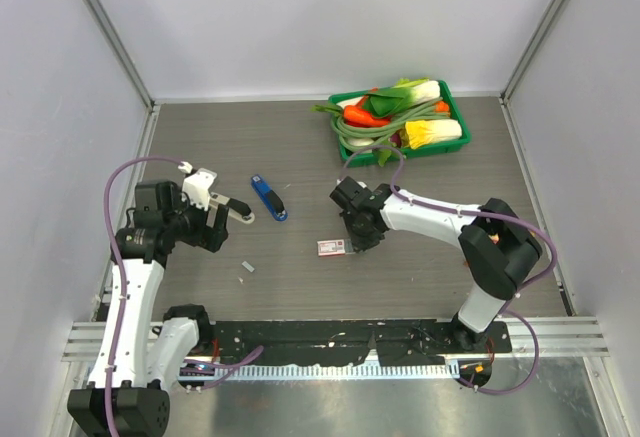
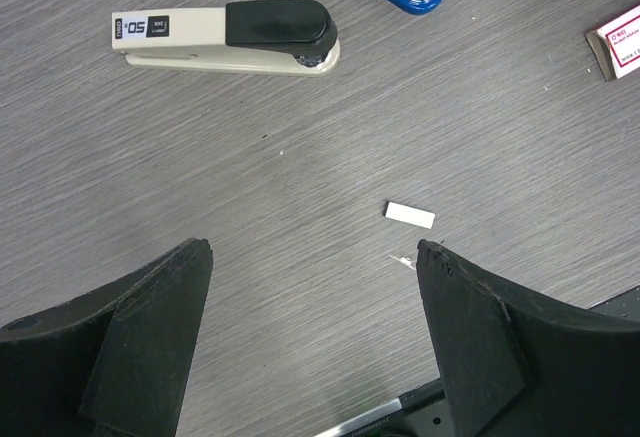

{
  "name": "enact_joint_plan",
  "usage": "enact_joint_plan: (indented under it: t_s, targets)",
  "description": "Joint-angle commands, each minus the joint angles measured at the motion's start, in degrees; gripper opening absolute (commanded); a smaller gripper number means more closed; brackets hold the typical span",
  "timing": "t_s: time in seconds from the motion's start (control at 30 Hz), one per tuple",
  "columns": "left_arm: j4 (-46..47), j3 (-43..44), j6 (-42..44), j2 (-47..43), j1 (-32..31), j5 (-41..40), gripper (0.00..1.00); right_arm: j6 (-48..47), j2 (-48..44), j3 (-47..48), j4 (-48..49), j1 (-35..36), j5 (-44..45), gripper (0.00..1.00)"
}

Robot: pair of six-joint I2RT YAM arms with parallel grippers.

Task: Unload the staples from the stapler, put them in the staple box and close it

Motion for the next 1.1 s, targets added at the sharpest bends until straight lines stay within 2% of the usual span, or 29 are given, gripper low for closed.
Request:
enact_joint_plan:
  t_s: [0.0, 0.37, 1.07]
  targets:
    - [2.3, 0.0, 0.9, -0.8, -0.2, -0.2, 0.87, -0.8, 0.4, 2.4, -1.1, 0.3, -0.9, 0.01]
    - [2.2, 0.1, 1.2, -1.1, -0.1, -0.8, 0.88, -1.7, -1.0, 3.2, -3.1, 0.3, 1.5, 0.01]
    - [2.3, 0.0, 1.7, -1.2, -0.1, -1.0, 0.88, -3.4, 3.8, 6.5, -4.1, 0.3, -0.3, 0.01]
